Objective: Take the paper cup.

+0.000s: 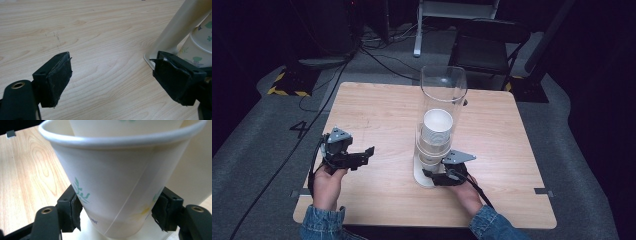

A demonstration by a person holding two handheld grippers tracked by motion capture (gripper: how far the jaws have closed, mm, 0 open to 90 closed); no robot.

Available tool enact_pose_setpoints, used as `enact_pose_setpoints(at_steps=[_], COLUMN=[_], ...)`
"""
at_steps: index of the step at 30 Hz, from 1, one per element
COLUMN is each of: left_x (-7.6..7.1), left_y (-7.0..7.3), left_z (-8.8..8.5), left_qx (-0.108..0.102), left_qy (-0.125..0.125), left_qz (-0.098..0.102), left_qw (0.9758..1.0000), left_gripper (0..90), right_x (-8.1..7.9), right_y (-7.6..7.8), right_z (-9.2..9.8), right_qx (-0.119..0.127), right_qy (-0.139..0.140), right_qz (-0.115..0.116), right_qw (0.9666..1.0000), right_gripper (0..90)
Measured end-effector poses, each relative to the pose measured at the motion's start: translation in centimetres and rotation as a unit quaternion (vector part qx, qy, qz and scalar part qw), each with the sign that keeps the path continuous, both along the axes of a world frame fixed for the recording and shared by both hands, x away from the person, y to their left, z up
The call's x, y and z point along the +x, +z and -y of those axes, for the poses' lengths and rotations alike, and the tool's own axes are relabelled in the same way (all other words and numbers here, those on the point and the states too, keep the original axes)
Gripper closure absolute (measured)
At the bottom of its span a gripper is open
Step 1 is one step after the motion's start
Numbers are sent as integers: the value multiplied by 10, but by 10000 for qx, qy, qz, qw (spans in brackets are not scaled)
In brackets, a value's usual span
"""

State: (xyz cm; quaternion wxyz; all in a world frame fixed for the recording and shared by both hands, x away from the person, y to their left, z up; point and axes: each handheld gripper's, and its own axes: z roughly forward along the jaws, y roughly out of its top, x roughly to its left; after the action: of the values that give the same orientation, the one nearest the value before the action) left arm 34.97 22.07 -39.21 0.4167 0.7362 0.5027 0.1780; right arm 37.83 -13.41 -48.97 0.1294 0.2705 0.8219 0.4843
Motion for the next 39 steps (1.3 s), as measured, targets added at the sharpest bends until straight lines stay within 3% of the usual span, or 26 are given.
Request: enact_pose_setpoints(at_steps=[6,15,39], left_x=[2,5,25], left_y=[0,2,4], left_z=[1,4,18], left_qx=[-1,-7,121], left_qy=[-24,-59,-116], left_qz=[-6,-6,35], left_qw=[10000,10000,9999], left_gripper=[155,155,155], right_x=[-2,-2,-12], right_y=[-6,-5,1], right_z=[-1,4,47], right_qx=[-139,-259,-281], right_qy=[38,-60,-585], right_qz=[-157,-156,-40], right_qw=[9998,9995,9979], right_gripper=[331,331,330])
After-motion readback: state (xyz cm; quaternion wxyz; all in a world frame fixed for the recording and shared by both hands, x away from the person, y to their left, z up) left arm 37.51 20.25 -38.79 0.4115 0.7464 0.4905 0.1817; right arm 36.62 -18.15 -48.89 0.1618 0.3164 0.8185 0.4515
